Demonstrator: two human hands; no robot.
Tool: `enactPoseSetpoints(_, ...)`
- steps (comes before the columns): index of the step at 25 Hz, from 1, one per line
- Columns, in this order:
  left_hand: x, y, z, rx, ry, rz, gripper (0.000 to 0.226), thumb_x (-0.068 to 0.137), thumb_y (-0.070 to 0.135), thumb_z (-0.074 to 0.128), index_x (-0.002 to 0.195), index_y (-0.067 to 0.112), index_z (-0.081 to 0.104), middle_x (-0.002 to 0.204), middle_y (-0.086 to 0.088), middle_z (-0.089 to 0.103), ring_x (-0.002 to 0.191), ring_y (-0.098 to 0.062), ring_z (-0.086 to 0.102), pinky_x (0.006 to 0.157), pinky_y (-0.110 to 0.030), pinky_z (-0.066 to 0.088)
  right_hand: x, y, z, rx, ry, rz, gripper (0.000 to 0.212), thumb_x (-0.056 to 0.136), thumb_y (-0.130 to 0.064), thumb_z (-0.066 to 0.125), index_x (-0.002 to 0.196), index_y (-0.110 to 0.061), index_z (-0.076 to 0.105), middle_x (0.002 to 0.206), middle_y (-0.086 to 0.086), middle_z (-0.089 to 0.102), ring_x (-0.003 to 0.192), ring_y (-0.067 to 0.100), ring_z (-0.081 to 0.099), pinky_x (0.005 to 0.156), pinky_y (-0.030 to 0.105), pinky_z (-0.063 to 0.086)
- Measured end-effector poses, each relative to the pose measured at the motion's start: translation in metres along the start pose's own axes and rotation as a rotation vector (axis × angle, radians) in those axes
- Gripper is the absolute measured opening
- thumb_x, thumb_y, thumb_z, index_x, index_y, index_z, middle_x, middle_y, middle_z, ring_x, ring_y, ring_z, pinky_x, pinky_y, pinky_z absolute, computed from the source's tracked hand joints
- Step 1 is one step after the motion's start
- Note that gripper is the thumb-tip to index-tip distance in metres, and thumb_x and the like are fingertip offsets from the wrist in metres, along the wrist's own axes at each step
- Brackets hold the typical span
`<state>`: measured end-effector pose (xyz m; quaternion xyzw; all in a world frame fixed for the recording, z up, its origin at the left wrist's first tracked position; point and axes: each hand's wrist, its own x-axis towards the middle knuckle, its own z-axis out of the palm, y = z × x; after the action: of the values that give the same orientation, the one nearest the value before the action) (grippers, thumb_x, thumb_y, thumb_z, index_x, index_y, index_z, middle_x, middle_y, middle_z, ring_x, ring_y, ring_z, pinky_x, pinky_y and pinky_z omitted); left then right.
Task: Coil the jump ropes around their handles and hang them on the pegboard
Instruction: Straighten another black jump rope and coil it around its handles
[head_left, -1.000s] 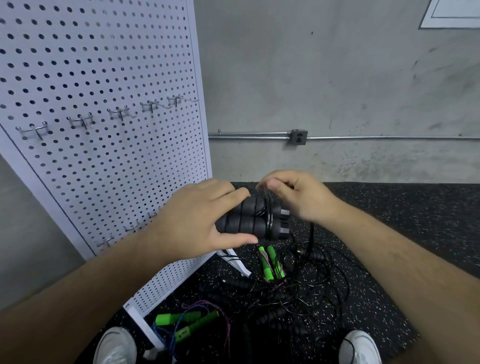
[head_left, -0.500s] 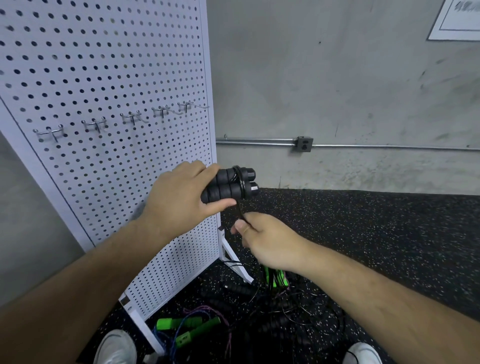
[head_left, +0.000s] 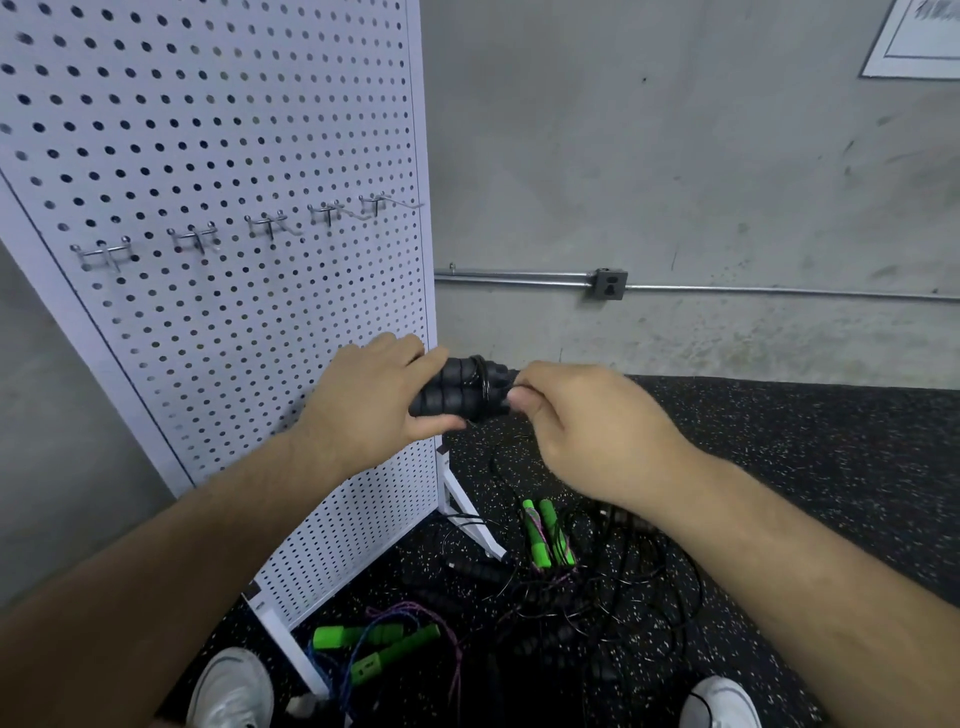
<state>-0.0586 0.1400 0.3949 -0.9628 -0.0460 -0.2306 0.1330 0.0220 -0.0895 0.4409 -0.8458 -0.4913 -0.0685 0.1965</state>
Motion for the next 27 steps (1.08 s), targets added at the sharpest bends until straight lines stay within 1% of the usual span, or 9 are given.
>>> enactPoseSetpoints(4,-0.004,0.014,0.008,-0.093,-0.011,0.112,0.074,0.081,0.082,0.045,0.124,0.024,0.059,0.094,0.008,0.057,0.083,-0.014,0.052,0.064,-0.031,0.042,0.009,0.023,0.001,-0.165,0.115,-0.062,0.027,0.104,-0.042,0.044,0.109,-0.025,0.065,0.101,-0.007,0.066,0.091,0.022,0.064,0.07,0.034,0.048)
enactPoseSetpoints(10,-0.009,0.036,-0.002,-0.326,-0.034,0.243,0.077,0.081,0.082,0.048,0.13,0.024,0.06,0.1,0.011,0.058,0.089,-0.013,0.053,0.074,-0.038,0.052,0.019,0.052,0.005,-0.092,0.17,-0.178,0.03,0.096,-0.052,0.052,0.102,-0.031,0.072,0.095,-0.012,0.068,0.091,0.012,0.063,0.067,0.028,0.044)
enactPoseSetpoints(13,-0.01,0.046,-0.022,-0.445,-0.057,0.181,0.073,0.08,0.082,0.053,0.131,0.029,0.057,0.103,0.015,0.055,0.096,-0.007,0.05,0.082,-0.032,0.048,0.02,0.07,0.008,0.1,0.161,-0.145,0.033,0.094,-0.059,0.048,0.098,-0.035,0.071,0.09,-0.011,0.07,0.085,0.011,0.063,0.071,0.035,0.053)
enactPoseSetpoints(17,-0.016,0.051,-0.041,-0.475,-0.065,0.16,0.07,0.083,0.078,0.05,0.135,0.031,0.051,0.108,0.016,0.052,0.101,-0.002,0.046,0.087,-0.024,0.042,0.02,0.073,0.025,0.499,-0.016,-0.028,0.036,0.094,-0.057,0.051,0.089,-0.024,0.067,0.085,0.0,0.07,0.082,0.016,0.065,0.083,0.041,0.055)
enactPoseSetpoints(19,-0.019,0.049,-0.043,-0.483,-0.075,0.152,0.072,0.084,0.075,0.049,0.14,0.03,0.049,0.113,0.015,0.052,0.104,-0.001,0.045,0.089,-0.022,0.04,0.019,0.066,0.033,0.884,-0.12,0.081,0.024,0.096,-0.032,0.061,0.082,-0.013,0.059,0.08,0.005,0.063,0.074,0.012,0.061,0.073,0.03,0.054)
enactPoseSetpoints(21,-0.018,0.045,-0.044,-0.459,-0.042,0.117,0.073,0.086,0.075,0.047,0.142,0.03,0.047,0.117,0.015,0.052,0.104,0.0,0.044,0.088,-0.022,0.039,0.013,0.052,0.034,0.947,-0.23,0.219,0.016,0.093,-0.007,0.054,0.077,-0.011,0.051,0.068,-0.003,0.054,0.057,0.004,0.054,0.055,0.017,0.046)
enactPoseSetpoints(22,-0.017,0.042,-0.043,-0.43,-0.007,0.091,0.073,0.086,0.075,0.046,0.143,0.029,0.046,0.117,0.014,0.053,0.104,-0.001,0.044,0.087,-0.023,0.038,0.01,0.047,0.04,0.848,-0.283,0.267,0.025,0.099,-0.006,0.047,0.077,-0.015,0.053,0.063,-0.008,0.051,0.051,0.004,0.05,0.05,0.015,0.041)
enactPoseSetpoints(24,-0.014,0.035,-0.038,-0.348,0.053,0.046,0.072,0.088,0.074,0.046,0.144,0.028,0.045,0.116,0.011,0.054,0.102,-0.005,0.045,0.084,-0.025,0.038,0.001,0.037,0.056,0.725,-0.366,0.258,0.035,0.109,-0.024,0.037,0.082,-0.018,0.058,0.055,-0.013,0.045,0.047,0.009,0.037,0.045,0.023,0.033)
enactPoseSetpoints(27,-0.008,0.021,-0.026,-0.245,0.028,0.003,0.071,0.088,0.074,0.046,0.143,0.028,0.045,0.113,0.007,0.055,0.101,-0.014,0.051,0.08,-0.031,0.043,0.0,0.021,0.064,0.742,-0.339,0.232,0.037,0.109,-0.036,0.034,0.091,-0.017,0.06,0.053,-0.014,0.044,0.045,0.007,0.035,0.047,0.029,0.032)
